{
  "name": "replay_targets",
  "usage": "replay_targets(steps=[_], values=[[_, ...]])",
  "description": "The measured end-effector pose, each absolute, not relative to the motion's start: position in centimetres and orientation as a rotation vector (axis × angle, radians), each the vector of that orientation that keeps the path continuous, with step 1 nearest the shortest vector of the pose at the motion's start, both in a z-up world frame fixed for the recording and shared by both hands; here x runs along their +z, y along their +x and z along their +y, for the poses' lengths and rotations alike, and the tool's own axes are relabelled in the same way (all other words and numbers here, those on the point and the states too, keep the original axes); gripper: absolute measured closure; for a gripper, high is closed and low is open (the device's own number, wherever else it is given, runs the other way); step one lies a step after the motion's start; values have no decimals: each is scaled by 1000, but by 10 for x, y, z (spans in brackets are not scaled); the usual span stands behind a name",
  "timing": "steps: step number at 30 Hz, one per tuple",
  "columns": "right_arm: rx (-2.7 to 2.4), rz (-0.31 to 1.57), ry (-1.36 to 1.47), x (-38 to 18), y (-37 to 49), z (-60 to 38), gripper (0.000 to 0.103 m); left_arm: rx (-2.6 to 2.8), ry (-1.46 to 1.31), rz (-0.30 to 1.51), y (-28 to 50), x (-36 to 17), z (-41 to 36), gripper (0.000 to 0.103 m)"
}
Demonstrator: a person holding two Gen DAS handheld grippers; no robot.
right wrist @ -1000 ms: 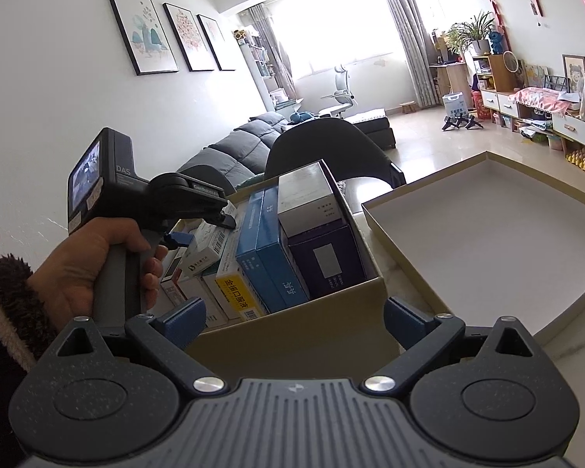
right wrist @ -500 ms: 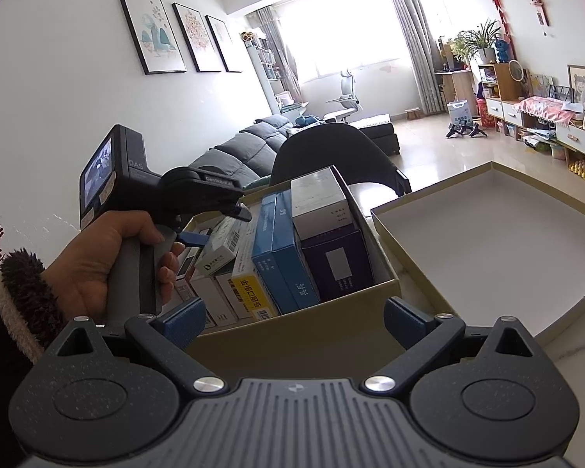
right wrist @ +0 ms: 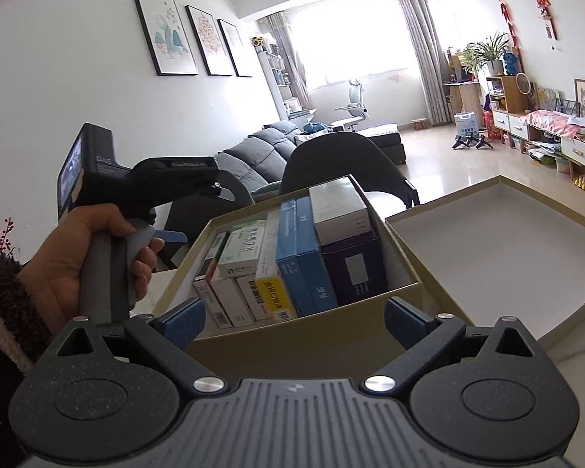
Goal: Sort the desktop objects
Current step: 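Open the left gripper and withdraw it from the beige box, then move the left gripper to the white EDDING strawberry box on the table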
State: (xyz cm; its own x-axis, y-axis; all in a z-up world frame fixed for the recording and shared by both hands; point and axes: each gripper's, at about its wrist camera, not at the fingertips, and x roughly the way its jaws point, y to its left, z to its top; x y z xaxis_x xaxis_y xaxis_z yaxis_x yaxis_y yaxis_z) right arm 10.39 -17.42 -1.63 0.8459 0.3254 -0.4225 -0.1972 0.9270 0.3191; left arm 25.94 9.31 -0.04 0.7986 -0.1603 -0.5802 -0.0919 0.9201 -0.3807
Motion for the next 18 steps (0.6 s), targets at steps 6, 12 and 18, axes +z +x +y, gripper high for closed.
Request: replay_targets(steps=[6, 12, 18], values=[[303, 479, 249, -10, 96, -162, 4, -38, -424, 643, 248, -3, 106, 11], [314, 467, 236, -5, 89, -154, 3, -36, -426, 642, 237, -7, 119, 9], [324, 461, 223, -2, 81, -145, 2, -42, -424, 639, 220, -11, 133, 6]])
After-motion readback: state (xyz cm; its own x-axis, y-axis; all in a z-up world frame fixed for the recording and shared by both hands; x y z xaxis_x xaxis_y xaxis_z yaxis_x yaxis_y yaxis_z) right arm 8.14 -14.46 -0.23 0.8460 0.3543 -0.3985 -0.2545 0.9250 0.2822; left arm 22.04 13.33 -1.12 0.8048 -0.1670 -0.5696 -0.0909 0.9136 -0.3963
